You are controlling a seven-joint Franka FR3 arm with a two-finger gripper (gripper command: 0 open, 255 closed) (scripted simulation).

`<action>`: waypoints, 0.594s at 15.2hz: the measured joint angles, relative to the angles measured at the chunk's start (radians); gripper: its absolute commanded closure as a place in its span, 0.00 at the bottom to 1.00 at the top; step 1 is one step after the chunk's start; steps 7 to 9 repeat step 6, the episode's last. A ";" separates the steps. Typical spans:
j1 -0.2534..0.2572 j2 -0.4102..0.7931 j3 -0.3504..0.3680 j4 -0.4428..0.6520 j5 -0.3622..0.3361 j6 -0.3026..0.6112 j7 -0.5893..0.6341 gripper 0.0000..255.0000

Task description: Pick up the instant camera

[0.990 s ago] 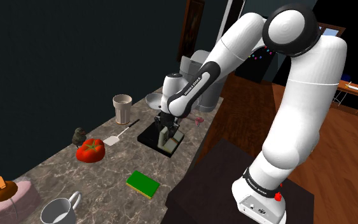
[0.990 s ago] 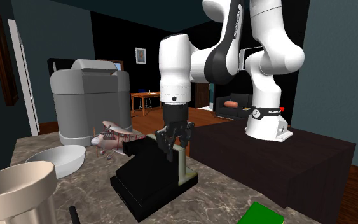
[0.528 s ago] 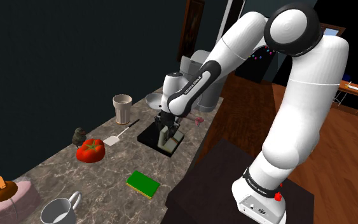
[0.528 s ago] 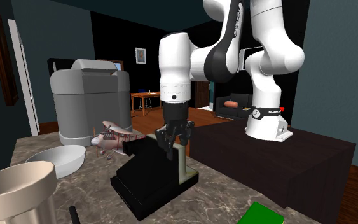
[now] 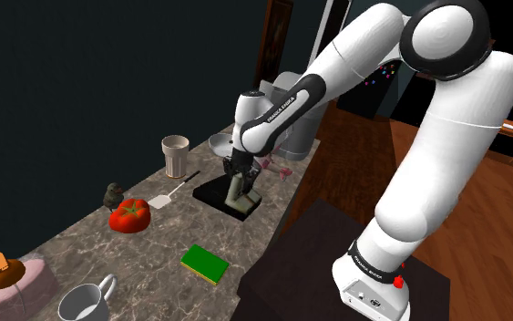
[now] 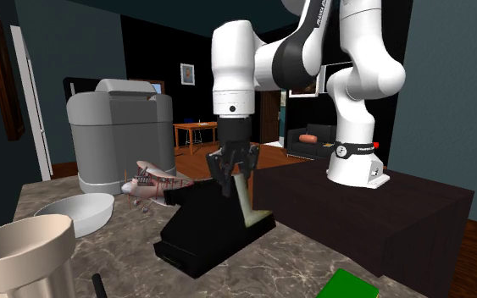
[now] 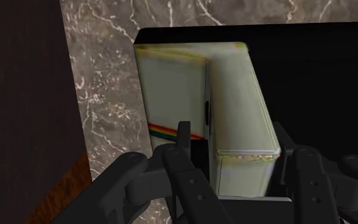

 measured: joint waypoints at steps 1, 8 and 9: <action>-0.001 -0.014 0.004 0.002 0.009 -0.016 -0.005 1.00; -0.008 -0.079 0.014 0.004 0.048 -0.080 -0.036 1.00; -0.008 -0.079 0.014 0.004 0.048 -0.080 -0.036 1.00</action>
